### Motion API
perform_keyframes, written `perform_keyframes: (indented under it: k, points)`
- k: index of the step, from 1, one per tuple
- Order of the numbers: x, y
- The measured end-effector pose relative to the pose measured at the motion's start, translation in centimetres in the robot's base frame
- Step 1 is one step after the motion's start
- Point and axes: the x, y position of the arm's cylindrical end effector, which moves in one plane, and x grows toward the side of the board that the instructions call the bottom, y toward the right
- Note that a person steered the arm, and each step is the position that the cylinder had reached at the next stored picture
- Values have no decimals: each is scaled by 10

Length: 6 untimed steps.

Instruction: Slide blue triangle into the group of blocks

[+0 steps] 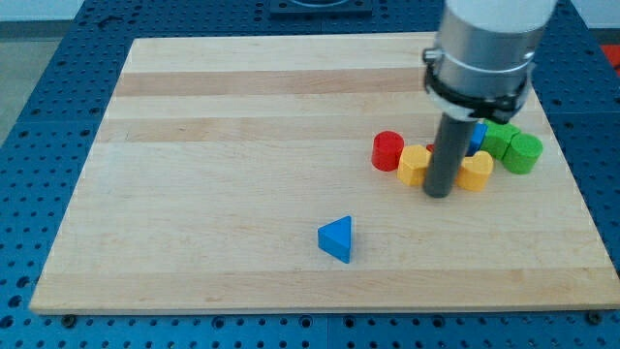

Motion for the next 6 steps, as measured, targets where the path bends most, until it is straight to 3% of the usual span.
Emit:
perform_keyframes:
  k: [1,3,4,6]
  points:
    - [9,0]
    - [38,-94]
    - [1,-125]
    - [-128,-90]
